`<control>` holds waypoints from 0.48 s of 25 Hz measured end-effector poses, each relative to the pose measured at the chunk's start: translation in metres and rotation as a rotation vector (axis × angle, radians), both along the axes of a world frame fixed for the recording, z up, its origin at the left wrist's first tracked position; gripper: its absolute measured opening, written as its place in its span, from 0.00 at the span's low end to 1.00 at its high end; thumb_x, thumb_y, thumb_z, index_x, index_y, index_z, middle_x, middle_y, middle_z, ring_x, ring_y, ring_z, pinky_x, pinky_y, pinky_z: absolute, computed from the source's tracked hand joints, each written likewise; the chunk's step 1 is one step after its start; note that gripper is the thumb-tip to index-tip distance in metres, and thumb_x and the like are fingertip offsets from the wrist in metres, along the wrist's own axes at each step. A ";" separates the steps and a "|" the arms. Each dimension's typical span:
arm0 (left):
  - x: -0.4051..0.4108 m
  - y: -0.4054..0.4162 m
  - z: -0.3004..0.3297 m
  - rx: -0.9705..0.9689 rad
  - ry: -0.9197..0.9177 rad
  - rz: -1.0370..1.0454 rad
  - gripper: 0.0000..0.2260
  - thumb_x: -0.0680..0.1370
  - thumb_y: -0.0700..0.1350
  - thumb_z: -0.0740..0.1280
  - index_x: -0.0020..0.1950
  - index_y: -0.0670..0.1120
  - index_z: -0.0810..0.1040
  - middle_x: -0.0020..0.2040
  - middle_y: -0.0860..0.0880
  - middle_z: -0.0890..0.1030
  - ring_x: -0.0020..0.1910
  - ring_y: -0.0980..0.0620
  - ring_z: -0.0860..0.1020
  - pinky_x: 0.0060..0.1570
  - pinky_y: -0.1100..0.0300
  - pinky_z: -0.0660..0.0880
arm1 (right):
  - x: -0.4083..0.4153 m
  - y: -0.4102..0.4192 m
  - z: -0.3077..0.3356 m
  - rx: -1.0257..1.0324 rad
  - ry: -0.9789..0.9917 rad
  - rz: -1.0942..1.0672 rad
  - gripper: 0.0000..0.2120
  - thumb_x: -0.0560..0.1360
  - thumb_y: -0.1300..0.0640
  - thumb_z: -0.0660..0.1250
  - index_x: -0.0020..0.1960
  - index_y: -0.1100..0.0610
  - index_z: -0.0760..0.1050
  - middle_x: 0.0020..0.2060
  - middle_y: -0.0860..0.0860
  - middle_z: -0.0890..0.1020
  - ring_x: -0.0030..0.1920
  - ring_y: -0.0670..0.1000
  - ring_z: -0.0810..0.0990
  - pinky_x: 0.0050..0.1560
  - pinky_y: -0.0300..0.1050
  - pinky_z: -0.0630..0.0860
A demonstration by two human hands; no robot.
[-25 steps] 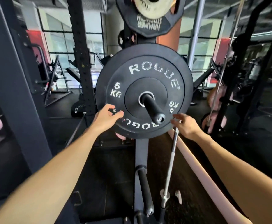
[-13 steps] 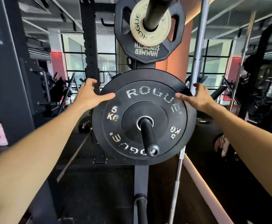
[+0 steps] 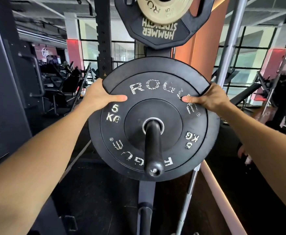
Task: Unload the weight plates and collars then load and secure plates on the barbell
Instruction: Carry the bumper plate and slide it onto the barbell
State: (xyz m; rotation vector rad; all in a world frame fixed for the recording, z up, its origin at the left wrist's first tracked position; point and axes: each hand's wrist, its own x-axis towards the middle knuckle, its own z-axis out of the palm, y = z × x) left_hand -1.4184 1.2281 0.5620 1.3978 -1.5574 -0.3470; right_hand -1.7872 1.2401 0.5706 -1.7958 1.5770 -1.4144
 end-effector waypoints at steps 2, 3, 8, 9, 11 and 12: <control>0.001 0.003 0.000 0.009 0.009 -0.008 0.38 0.57 0.60 0.83 0.62 0.50 0.75 0.57 0.55 0.80 0.57 0.52 0.77 0.58 0.53 0.75 | 0.002 0.003 0.005 -0.016 0.009 0.046 0.17 0.57 0.53 0.84 0.41 0.46 0.80 0.39 0.37 0.83 0.35 0.26 0.77 0.42 0.23 0.74; 0.000 0.008 0.000 0.003 0.016 -0.013 0.37 0.57 0.59 0.83 0.62 0.51 0.75 0.56 0.55 0.80 0.56 0.53 0.78 0.57 0.54 0.75 | 0.001 0.004 0.005 -0.018 0.006 0.064 0.19 0.57 0.52 0.84 0.44 0.47 0.82 0.42 0.39 0.84 0.39 0.29 0.79 0.47 0.27 0.76; -0.002 0.042 0.003 -0.034 0.029 -0.027 0.33 0.60 0.55 0.83 0.60 0.53 0.73 0.51 0.60 0.78 0.54 0.54 0.77 0.54 0.57 0.73 | -0.006 0.005 -0.005 -0.026 0.012 0.077 0.44 0.49 0.45 0.86 0.62 0.54 0.77 0.53 0.44 0.85 0.57 0.42 0.82 0.63 0.43 0.76; 0.000 0.049 0.002 -0.037 0.027 -0.024 0.34 0.60 0.56 0.83 0.60 0.53 0.73 0.52 0.59 0.78 0.55 0.54 0.77 0.54 0.56 0.73 | -0.007 0.010 -0.007 -0.031 0.037 0.046 0.47 0.46 0.41 0.86 0.62 0.53 0.77 0.53 0.43 0.85 0.56 0.42 0.82 0.63 0.45 0.76; 0.004 0.064 -0.001 -0.031 0.033 -0.014 0.35 0.59 0.57 0.83 0.61 0.51 0.74 0.54 0.56 0.79 0.55 0.53 0.77 0.54 0.55 0.74 | -0.008 0.022 -0.008 -0.040 0.072 -0.009 0.49 0.44 0.33 0.83 0.61 0.51 0.77 0.51 0.40 0.85 0.55 0.40 0.82 0.61 0.43 0.77; 0.005 0.072 -0.002 -0.032 0.030 -0.013 0.35 0.59 0.58 0.83 0.61 0.50 0.74 0.54 0.56 0.79 0.55 0.53 0.77 0.53 0.56 0.73 | -0.005 0.034 -0.006 -0.042 0.077 -0.019 0.49 0.44 0.32 0.82 0.60 0.51 0.78 0.50 0.39 0.85 0.54 0.40 0.82 0.60 0.42 0.77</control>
